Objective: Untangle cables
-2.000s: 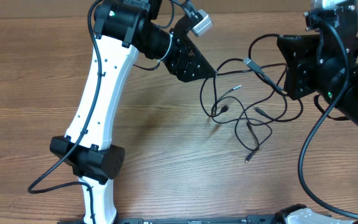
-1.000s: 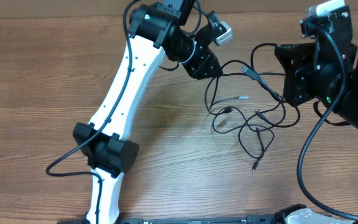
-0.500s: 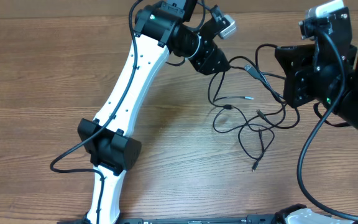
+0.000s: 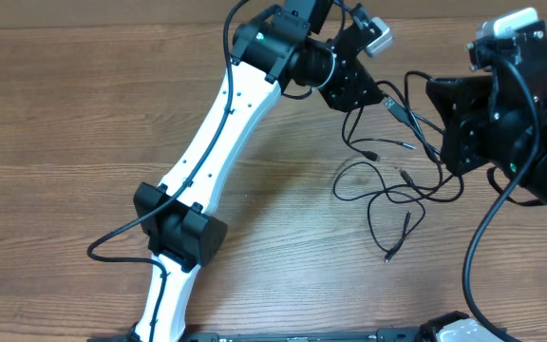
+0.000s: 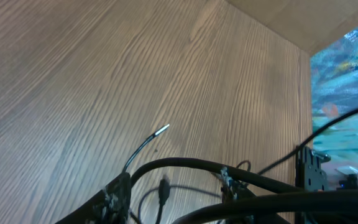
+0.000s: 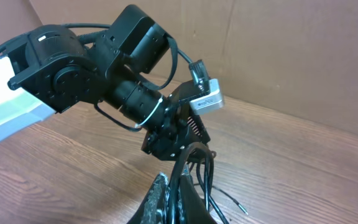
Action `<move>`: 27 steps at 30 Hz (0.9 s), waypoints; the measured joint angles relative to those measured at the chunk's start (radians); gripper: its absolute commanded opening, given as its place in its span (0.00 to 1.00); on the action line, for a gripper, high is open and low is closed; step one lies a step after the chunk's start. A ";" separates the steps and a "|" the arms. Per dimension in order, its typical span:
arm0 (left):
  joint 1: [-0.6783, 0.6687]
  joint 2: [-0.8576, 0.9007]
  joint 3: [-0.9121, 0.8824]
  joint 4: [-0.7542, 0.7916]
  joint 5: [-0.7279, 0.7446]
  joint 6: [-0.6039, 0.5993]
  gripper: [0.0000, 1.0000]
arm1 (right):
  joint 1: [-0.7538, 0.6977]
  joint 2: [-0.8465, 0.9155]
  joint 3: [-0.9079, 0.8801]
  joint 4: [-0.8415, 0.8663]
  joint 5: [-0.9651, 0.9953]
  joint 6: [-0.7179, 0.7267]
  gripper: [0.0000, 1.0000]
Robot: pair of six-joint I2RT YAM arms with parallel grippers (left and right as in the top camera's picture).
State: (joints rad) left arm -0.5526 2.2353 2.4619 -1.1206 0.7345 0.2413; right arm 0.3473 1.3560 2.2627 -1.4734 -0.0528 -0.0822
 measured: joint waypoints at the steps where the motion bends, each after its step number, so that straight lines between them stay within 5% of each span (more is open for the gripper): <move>1: -0.005 0.000 0.000 0.004 -0.005 -0.011 0.18 | 0.000 -0.002 0.000 -0.005 0.000 0.000 0.04; 2: -0.011 0.000 0.000 0.014 -0.012 -0.014 0.06 | 0.000 -0.003 0.000 -0.010 0.000 0.000 0.04; 3: -0.018 0.001 0.000 0.021 -0.020 -0.020 0.04 | 0.000 -0.003 0.000 -0.014 0.000 0.000 0.04; 10: -0.061 0.013 0.000 0.031 -0.072 -0.034 0.04 | 0.000 -0.003 0.000 -0.039 0.000 0.000 0.04; 16: -0.014 0.005 0.005 -0.045 -0.264 -0.133 0.04 | 0.000 -0.003 0.000 -0.063 0.000 0.000 0.04; 23: 0.312 -0.155 0.017 -0.232 -0.351 -0.212 0.04 | -0.012 -0.003 0.000 -0.048 0.072 0.003 0.04; 27: 0.525 -0.270 0.026 -0.371 -0.390 -0.221 0.04 | -0.167 -0.006 0.000 0.016 0.095 0.013 0.04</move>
State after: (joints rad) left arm -0.0277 1.9652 2.4882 -1.4918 0.3447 0.0200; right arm 0.1802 1.3499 2.2627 -1.4574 0.0422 -0.0689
